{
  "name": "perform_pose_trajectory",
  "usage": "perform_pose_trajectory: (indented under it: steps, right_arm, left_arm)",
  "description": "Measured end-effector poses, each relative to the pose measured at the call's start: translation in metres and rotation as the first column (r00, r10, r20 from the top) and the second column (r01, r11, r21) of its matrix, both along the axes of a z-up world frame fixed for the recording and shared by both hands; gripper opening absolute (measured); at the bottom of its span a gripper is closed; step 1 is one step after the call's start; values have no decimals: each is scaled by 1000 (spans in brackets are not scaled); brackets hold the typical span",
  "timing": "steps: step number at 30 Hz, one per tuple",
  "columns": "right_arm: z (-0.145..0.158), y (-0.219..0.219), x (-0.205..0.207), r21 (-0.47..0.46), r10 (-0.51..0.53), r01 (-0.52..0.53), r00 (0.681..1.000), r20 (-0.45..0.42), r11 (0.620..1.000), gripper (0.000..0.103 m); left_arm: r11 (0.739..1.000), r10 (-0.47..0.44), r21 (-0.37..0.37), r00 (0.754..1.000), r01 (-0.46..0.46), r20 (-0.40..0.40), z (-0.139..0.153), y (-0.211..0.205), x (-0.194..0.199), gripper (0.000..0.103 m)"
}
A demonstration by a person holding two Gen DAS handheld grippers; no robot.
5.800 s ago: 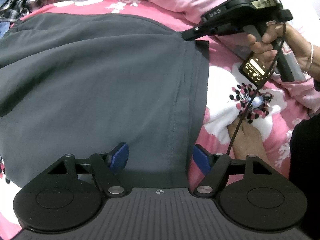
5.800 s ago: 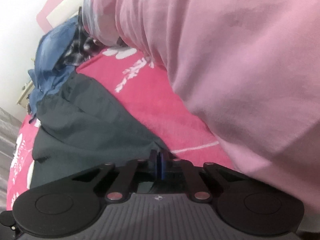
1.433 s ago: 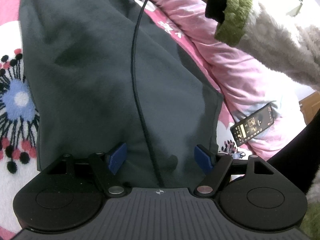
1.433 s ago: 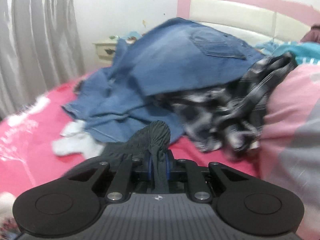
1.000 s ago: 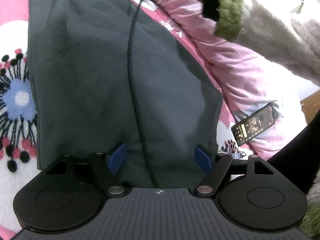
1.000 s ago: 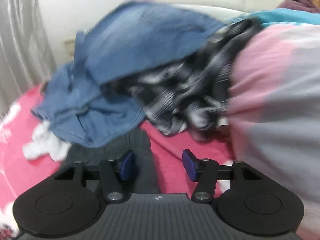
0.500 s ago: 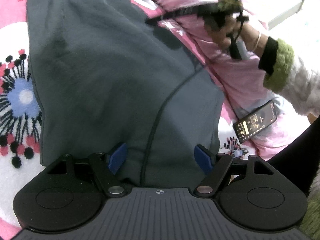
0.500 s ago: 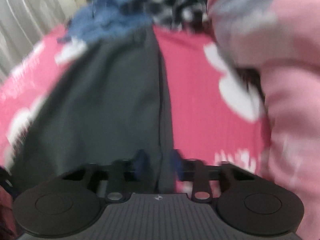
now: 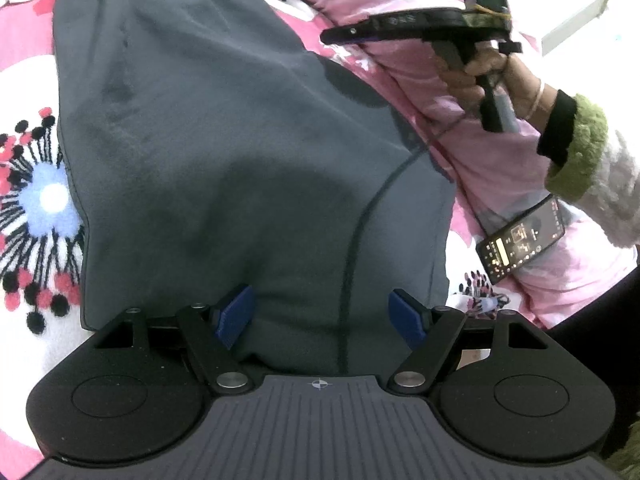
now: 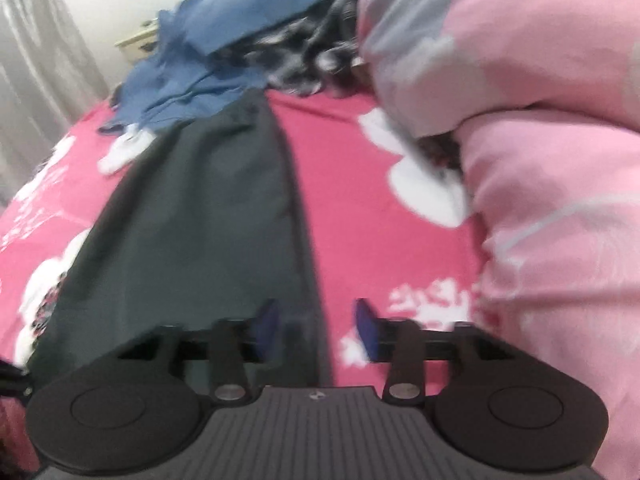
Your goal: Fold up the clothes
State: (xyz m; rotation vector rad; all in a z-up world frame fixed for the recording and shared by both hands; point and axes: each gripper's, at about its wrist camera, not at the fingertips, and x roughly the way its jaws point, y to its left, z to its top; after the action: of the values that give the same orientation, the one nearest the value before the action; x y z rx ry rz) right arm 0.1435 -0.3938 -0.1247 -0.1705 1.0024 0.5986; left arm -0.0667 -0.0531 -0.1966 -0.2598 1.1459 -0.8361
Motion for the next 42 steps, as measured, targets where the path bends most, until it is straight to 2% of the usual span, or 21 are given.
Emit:
perform_pose_trajectory:
  steps: [1, 2, 3, 5, 10, 14, 16, 19, 20, 21, 22, 23, 26, 28, 31, 34, 37, 39, 40, 42]
  right_arm:
    - [-3, 3, -2, -15, 13, -13, 1000, -5, 1000, 48]
    - [-7, 6, -5, -31, 26, -26, 1000, -10, 999, 39]
    - [-12, 10, -9, -74, 28, -29, 1000, -7, 997, 4]
    - [-21, 15, -15, -151, -3, 9, 999, 36, 988, 1]
    - [-26, 25, -27, -205, -16, 36, 995, 101, 978, 1]
    - [-27, 23, -33, -341, -15, 82, 981, 194, 936, 2]
    - [-18, 22, -33, -320, -14, 84, 977, 214, 944, 2]
    - [10, 35, -40, -205, 102, -38, 946, 308, 978, 4]
    - [12, 46, -40, -192, 154, -95, 935, 319, 977, 9]
    - [13, 57, -39, -179, 205, -152, 921, 331, 972, 19]
    - [15, 68, -39, -168, 255, -208, 904, 342, 964, 25]
    - [9, 78, -37, -176, 290, -242, 894, 341, 954, 29]
    - [-21, 94, -23, -242, 347, -281, 890, 295, 929, 29]
    - [-38, 90, -9, -333, 316, -213, 903, 292, 918, 28]
    - [-24, 71, 10, -278, 162, -66, 927, 337, 958, 28]
    - [-5, 73, 12, -140, 166, -123, 922, 351, 982, 29]
    - [-13, 99, 14, -106, 233, -210, 921, 312, 972, 31]
    - [-31, 118, 26, -208, 231, -178, 936, 268, 962, 31]
    - [-37, 122, 29, -278, 200, -114, 932, 302, 954, 31]
    - [-27, 112, 30, -302, 93, 24, 925, 367, 953, 32]
  left_arm:
    - [1000, 2, -1, 1000, -2, -1, 0, 1, 0, 75]
    - [1000, 2, 0, 1000, -2, 0, 0, 1, 0, 75]
    - [1000, 1, 1, 1000, -1, 2, 0, 0, 0, 75]
    - [1000, 0, 5, 1000, 0, 5, 1, 0, -1, 75]
    - [1000, -3, 15, 1000, 3, 14, 2, -1, -2, 75]
    - [1000, -4, 20, 1000, 4, 19, 3, -2, -3, 75]
    - [1000, -1, 19, 1000, 1, 17, 3, -3, -3, 75]
    - [1000, 1, 16, 1000, -1, 15, 2, -4, -3, 75]
    - [1000, 0, 15, 1000, 0, 15, 2, -3, -3, 75]
    - [1000, -1, 14, 1000, 1, 15, 1, -3, -3, 75]
    - [1000, -1, 12, 1000, 1, 14, 1, -2, -3, 75]
    - [1000, 0, 10, 1000, 0, 12, 1, -2, -2, 75]
    - [1000, 10, -2, 1000, -10, 6, 0, 0, -2, 75]
    - [1000, 23, -15, 1000, -23, -3, -1, 1, -2, 75]
    - [999, 30, -28, 999, -31, -15, -2, 3, -1, 75]
    - [999, 29, -44, 999, -30, -26, -4, 4, 1, 75]
    - [998, 36, -51, 998, -38, -43, -3, 4, 3, 75]
    - [998, 40, -50, 998, -42, -45, -2, 3, 3, 75]
    - [998, 45, -39, 998, -46, -33, 0, 2, 1, 75]
    - [999, 53, -9, 998, -53, 15, 8, 1, -5, 75]
